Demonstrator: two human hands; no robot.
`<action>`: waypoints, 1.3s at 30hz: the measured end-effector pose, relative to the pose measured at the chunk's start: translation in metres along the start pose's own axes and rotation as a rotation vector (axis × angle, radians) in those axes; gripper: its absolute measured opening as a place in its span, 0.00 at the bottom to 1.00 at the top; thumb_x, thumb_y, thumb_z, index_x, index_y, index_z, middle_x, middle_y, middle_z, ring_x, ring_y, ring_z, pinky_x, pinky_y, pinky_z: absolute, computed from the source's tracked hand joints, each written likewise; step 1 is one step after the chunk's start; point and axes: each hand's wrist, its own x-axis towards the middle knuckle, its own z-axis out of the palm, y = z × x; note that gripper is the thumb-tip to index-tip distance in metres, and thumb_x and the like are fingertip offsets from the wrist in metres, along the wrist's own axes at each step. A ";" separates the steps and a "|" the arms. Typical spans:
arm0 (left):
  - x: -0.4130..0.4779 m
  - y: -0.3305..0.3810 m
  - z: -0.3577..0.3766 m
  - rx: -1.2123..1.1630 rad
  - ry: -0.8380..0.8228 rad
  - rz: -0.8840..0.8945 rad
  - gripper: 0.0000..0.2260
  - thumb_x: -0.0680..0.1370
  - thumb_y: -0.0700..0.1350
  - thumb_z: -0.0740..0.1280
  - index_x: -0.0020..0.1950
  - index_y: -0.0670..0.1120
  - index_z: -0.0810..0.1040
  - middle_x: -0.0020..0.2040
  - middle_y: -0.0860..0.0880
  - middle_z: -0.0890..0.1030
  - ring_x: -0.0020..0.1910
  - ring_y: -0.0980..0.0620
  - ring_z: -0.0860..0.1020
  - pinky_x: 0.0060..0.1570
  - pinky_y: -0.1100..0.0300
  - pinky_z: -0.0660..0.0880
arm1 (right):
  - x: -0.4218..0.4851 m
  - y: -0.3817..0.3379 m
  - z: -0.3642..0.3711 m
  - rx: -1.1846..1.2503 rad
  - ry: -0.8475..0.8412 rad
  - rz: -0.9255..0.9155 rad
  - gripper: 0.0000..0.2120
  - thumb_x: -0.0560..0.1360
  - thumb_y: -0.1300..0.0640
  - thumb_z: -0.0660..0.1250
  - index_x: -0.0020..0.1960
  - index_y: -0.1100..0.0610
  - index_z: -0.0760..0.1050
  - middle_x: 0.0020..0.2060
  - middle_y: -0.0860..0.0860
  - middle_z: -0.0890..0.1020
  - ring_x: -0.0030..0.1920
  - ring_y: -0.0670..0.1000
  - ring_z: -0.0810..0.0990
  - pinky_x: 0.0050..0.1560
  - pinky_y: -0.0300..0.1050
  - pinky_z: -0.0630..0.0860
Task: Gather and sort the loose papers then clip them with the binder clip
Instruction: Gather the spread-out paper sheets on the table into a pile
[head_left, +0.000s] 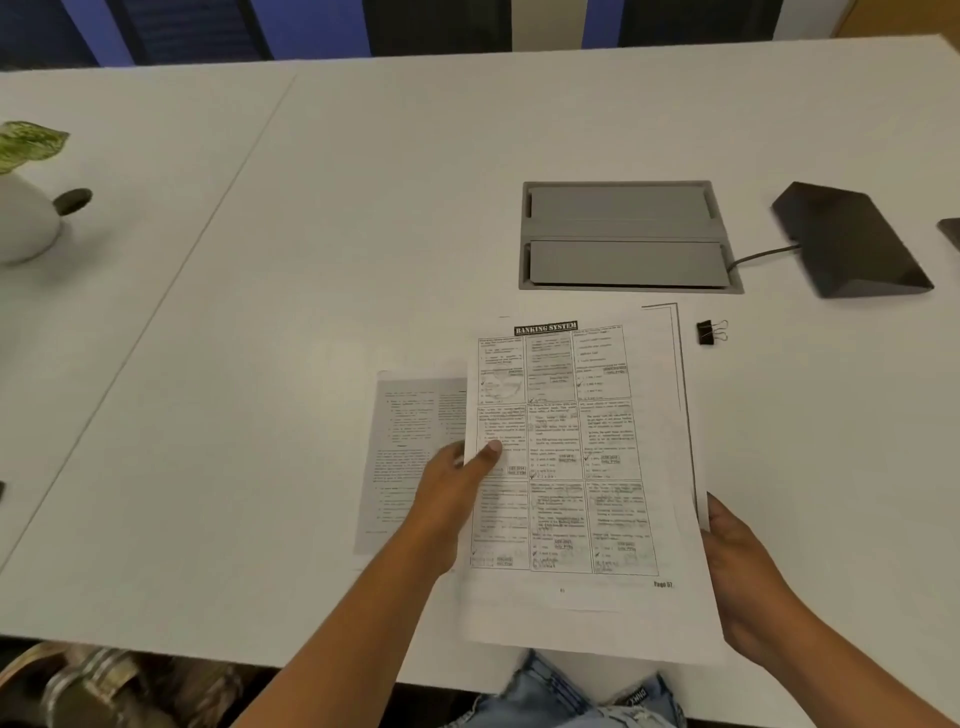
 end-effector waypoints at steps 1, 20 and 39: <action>-0.003 -0.001 0.000 -0.021 -0.081 -0.010 0.19 0.76 0.54 0.71 0.65 0.53 0.78 0.60 0.51 0.84 0.60 0.47 0.82 0.64 0.41 0.75 | -0.002 0.000 0.002 -0.003 -0.006 0.000 0.15 0.75 0.65 0.65 0.58 0.52 0.80 0.51 0.57 0.86 0.49 0.58 0.86 0.39 0.49 0.83; -0.003 -0.002 0.022 0.120 -0.133 0.488 0.15 0.76 0.36 0.71 0.55 0.56 0.79 0.51 0.53 0.84 0.51 0.55 0.83 0.50 0.59 0.81 | 0.030 -0.015 -0.002 -0.386 0.101 -0.309 0.15 0.74 0.62 0.71 0.60 0.56 0.76 0.40 0.37 0.85 0.42 0.37 0.84 0.39 0.28 0.76; 0.043 -0.106 -0.011 1.052 -0.209 0.227 0.40 0.75 0.57 0.71 0.80 0.52 0.53 0.81 0.52 0.53 0.80 0.50 0.52 0.77 0.51 0.54 | 0.039 0.018 -0.020 -0.701 0.202 -0.362 0.11 0.78 0.63 0.64 0.59 0.53 0.72 0.37 0.40 0.78 0.35 0.34 0.77 0.36 0.21 0.70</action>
